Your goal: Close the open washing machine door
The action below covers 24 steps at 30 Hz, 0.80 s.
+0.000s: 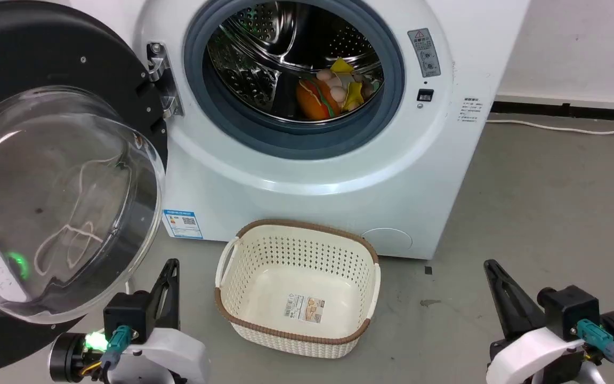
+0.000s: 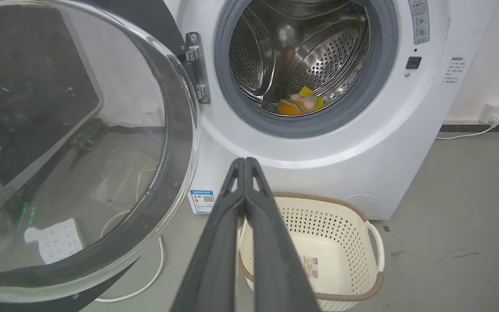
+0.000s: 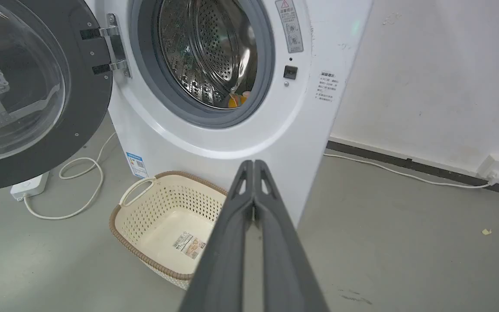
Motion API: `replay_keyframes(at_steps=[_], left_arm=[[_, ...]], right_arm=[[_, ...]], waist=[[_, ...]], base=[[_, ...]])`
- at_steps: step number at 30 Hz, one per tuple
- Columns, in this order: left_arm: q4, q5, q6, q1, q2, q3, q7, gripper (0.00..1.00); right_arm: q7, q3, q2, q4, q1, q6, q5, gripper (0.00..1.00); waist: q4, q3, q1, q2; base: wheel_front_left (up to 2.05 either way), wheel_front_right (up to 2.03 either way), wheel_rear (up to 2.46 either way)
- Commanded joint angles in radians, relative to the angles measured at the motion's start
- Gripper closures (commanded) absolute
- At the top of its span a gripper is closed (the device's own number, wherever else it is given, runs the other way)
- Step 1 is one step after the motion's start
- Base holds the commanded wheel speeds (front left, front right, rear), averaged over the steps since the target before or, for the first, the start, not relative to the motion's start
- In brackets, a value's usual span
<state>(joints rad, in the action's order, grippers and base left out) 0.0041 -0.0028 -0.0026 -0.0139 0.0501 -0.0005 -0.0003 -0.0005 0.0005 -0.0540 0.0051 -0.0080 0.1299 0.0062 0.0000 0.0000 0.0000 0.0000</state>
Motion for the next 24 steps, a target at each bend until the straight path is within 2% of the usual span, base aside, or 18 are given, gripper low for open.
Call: replay_keyframes(at_steps=[1, 24], left_arm=[[-0.004, 0.003, 0.003, 0.014, 0.000, 0.000, 0.000, 1.00], [-0.004, 0.003, 0.003, 0.014, 0.000, 0.000, 0.000, 1.00]], right_arm=[[0.000, 0.000, 0.004, -0.005, 0.008, 0.001, -0.006, 1.00], [0.000, 0.000, 0.004, -0.005, 0.008, 0.001, -0.006, 1.00]], waist=[[0.000, 0.000, 0.0000, 0.0000], [0.000, 0.000, 0.0000, 0.0000]], base=[[0.00, 0.00, 0.00], [0.00, 0.00, 0.00]])
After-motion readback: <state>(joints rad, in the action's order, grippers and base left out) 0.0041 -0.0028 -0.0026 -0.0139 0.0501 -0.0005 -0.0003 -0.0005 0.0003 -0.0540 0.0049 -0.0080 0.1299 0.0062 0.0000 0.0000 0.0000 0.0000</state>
